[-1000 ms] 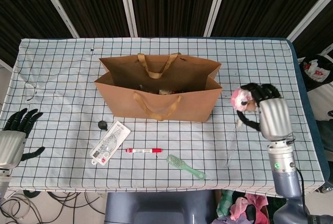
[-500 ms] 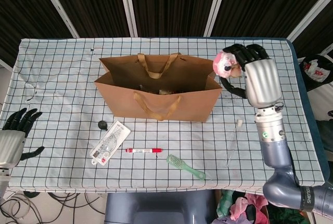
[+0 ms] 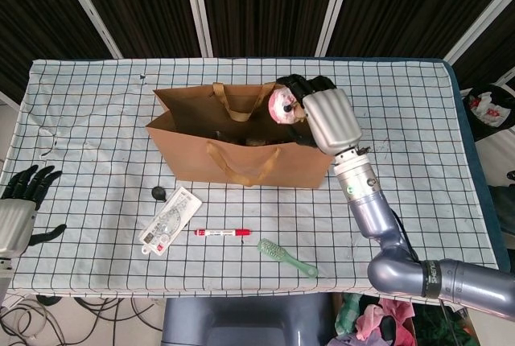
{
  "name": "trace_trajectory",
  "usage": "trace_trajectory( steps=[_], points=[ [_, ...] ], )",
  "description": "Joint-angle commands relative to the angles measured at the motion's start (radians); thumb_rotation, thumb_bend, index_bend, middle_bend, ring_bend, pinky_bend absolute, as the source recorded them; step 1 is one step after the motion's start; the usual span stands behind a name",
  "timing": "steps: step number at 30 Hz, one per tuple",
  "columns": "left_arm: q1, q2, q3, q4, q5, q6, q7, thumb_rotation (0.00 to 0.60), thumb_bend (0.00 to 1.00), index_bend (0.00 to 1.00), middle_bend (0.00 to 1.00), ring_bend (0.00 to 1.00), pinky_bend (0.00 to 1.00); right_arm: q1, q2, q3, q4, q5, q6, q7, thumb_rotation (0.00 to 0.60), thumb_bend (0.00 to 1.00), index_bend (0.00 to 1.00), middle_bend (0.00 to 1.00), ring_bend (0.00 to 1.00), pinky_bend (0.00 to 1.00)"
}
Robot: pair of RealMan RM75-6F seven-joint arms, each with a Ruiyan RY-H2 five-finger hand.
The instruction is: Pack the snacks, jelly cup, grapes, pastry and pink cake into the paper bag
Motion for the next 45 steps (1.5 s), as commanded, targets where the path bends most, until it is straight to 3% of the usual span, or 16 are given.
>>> trace_trajectory(
  steps=[1,9,16,21,25,29,32,40,45],
  points=[
    [0.002,0.001,-0.001,0.0,0.0,0.004,-0.003,0.6,0.09,0.12,0.08,0.01,0.09,0.03,0.032,-0.025,-0.024,0.08,-0.03,-0.059,0.6,0.11,0.03,0.04,0.17,0.22],
    [0.003,-0.004,-0.005,0.002,-0.006,0.01,0.006,0.6,0.09,0.12,0.08,0.01,0.09,0.007,0.092,-0.021,-0.056,0.063,0.02,-0.022,0.6,0.11,0.02,0.02,0.16,0.22],
    [0.003,-0.01,-0.009,0.003,-0.016,0.007,0.021,0.6,0.09,0.12,0.08,0.01,0.09,-0.124,0.185,-0.039,-0.067,-0.062,0.218,0.009,0.6,0.11,0.02,0.04,0.17,0.22],
    [0.004,-0.012,-0.009,-0.004,-0.013,0.012,0.027,0.6,0.09,0.12,0.08,0.01,0.09,-0.309,0.332,-0.162,-0.122,-0.188,0.284,0.061,0.6,0.11,0.02,0.08,0.23,0.22],
    [0.008,-0.008,-0.001,-0.012,0.001,0.017,0.025,0.6,0.09,0.12,0.08,0.01,0.09,-0.49,0.405,-0.318,-0.149,-0.364,0.341,0.191,0.6,0.12,0.02,0.09,0.23,0.22],
    [0.011,0.006,0.016,-0.022,0.019,0.011,0.01,0.6,0.09,0.12,0.08,0.01,0.09,-0.616,0.341,-0.45,-0.056,-0.504,0.399,0.277,0.6,0.12,0.02,0.09,0.22,0.22],
    [0.016,0.021,0.029,-0.034,0.042,0.017,-0.017,0.6,0.09,0.12,0.08,0.01,0.09,-0.664,0.262,-0.5,0.025,-0.548,0.418,0.28,0.6,0.12,0.02,0.09,0.22,0.22],
    [0.024,0.032,0.045,-0.037,0.057,0.018,-0.03,0.6,0.09,0.12,0.08,0.01,0.09,-0.725,0.076,-0.531,0.192,-0.623,0.481,0.199,0.6,0.13,0.02,0.09,0.22,0.22],
    [0.039,0.042,0.056,-0.04,0.103,0.065,-0.057,0.6,0.09,0.12,0.08,0.01,0.09,-0.729,0.016,-0.534,0.227,-0.658,0.47,0.181,0.6,0.13,0.03,0.09,0.22,0.22]
  ],
)
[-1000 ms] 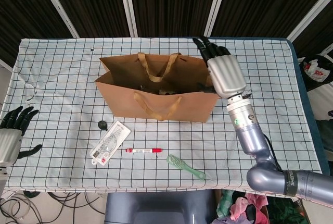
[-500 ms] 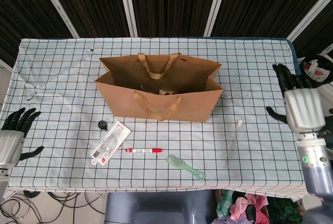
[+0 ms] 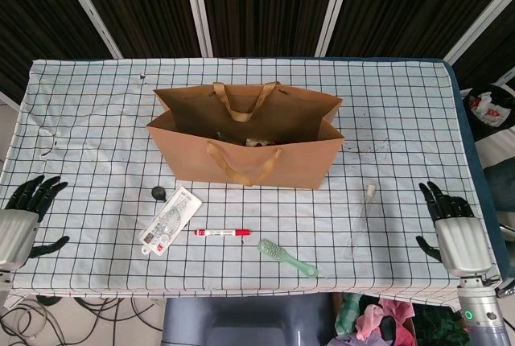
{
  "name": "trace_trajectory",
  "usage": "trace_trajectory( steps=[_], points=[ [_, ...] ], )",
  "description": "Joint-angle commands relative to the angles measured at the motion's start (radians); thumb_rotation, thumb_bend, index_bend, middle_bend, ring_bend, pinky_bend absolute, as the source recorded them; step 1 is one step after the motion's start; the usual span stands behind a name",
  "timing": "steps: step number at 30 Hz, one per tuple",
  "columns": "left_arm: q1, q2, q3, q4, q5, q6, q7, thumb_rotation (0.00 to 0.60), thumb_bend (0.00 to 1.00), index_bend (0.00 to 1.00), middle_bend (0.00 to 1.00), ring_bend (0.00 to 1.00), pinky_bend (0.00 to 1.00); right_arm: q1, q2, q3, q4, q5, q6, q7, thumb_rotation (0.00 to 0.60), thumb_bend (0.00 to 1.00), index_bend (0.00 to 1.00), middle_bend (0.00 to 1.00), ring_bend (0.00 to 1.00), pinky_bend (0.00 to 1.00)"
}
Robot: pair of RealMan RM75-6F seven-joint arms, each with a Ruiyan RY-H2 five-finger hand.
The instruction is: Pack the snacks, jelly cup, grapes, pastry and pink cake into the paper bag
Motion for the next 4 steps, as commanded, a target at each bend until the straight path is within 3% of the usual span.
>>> trace_trajectory(
  steps=[1,4],
  points=[
    [0.011,0.004,0.004,0.003,0.017,0.029,-0.019,0.6,0.09,0.12,0.08,0.01,0.09,-0.006,-0.026,-0.002,0.017,-0.019,-0.009,-0.015,0.6,0.13,0.03,0.09,0.22,0.22],
    [0.015,0.003,-0.003,0.005,0.001,0.03,-0.01,0.6,0.09,0.12,0.08,0.01,0.09,-0.007,-0.036,0.01,0.018,-0.014,-0.017,-0.026,0.6,0.13,0.03,0.09,0.22,0.22]
  ],
)
